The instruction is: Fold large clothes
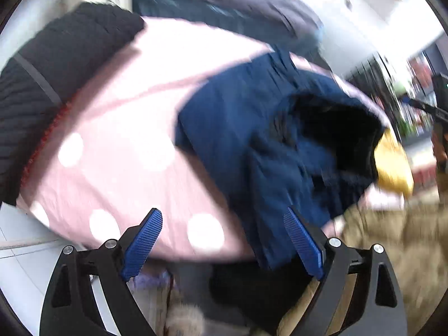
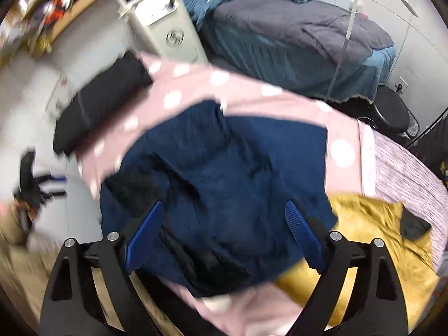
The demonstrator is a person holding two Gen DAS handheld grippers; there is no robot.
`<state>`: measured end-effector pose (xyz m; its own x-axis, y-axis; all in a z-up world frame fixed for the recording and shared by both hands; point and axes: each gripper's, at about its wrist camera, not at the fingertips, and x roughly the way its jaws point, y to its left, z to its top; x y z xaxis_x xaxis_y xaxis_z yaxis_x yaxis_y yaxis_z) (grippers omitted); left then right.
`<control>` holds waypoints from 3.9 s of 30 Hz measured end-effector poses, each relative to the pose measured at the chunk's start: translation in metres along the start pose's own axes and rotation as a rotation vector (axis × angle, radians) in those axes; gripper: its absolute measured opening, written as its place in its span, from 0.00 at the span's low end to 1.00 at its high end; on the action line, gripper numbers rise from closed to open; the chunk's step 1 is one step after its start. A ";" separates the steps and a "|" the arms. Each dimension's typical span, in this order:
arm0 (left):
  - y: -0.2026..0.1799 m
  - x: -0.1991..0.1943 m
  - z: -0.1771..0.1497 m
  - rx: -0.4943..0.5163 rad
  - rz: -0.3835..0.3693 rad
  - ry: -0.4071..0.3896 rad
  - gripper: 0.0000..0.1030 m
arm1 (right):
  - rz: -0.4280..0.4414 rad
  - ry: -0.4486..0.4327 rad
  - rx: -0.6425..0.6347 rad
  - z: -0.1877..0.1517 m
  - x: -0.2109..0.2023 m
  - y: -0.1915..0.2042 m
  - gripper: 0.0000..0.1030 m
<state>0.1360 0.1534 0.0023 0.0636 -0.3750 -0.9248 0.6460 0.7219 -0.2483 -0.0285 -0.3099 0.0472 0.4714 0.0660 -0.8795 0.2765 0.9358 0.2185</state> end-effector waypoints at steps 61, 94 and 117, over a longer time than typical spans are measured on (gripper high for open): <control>0.130 0.003 0.263 -0.372 0.243 -0.333 0.88 | -0.375 -0.042 0.674 0.010 0.089 -0.168 0.56; 0.011 0.116 0.185 -0.199 0.308 -0.109 0.94 | -0.164 0.247 0.011 0.045 0.288 0.102 0.72; -0.007 0.130 0.079 -0.121 0.408 0.053 0.06 | -0.306 0.216 0.048 -0.141 0.162 0.055 0.69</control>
<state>0.1993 0.0538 -0.0932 0.2540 -0.0169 -0.9671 0.4817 0.8692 0.1113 -0.0547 -0.1985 -0.1429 0.1752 -0.1378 -0.9748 0.4184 0.9067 -0.0529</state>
